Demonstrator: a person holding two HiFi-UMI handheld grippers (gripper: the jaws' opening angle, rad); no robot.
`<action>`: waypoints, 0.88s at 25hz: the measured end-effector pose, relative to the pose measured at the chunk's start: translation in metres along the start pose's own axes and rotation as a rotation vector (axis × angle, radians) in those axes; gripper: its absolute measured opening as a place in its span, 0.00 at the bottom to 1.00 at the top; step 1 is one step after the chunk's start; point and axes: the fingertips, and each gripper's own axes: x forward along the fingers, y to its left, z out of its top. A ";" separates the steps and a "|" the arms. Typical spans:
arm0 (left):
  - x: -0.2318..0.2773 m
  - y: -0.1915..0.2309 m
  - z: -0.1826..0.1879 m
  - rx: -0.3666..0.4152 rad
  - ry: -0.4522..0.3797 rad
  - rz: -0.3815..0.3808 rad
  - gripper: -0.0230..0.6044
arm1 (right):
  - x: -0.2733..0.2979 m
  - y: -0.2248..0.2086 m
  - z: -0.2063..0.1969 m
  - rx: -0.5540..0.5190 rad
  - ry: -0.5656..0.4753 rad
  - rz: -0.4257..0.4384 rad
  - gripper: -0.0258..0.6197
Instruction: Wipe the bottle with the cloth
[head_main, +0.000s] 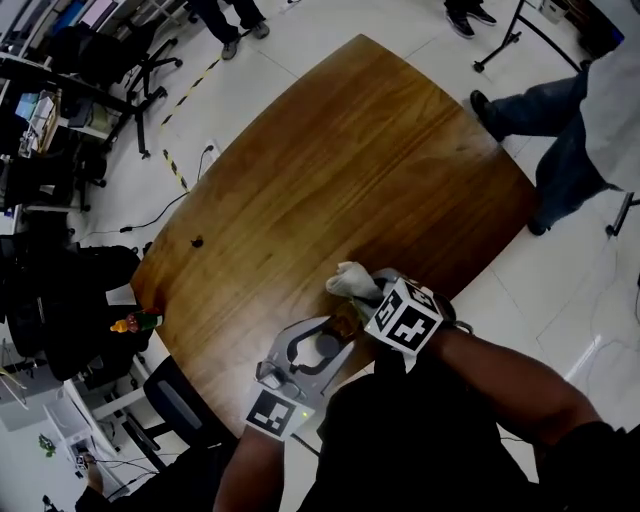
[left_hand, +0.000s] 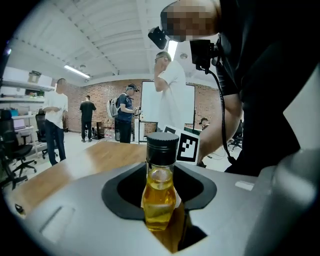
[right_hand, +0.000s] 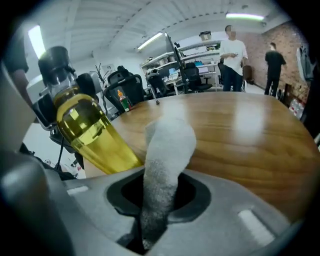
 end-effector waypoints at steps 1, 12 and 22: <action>0.000 0.001 0.000 0.003 0.000 -0.001 0.31 | 0.002 -0.001 0.001 -0.003 -0.003 -0.015 0.15; -0.003 0.012 -0.001 -0.083 -0.065 0.033 0.31 | -0.067 -0.012 -0.004 0.572 -0.568 -0.011 0.15; -0.008 0.018 0.002 -0.094 -0.103 0.021 0.31 | -0.076 0.090 0.021 0.582 -0.911 0.127 0.15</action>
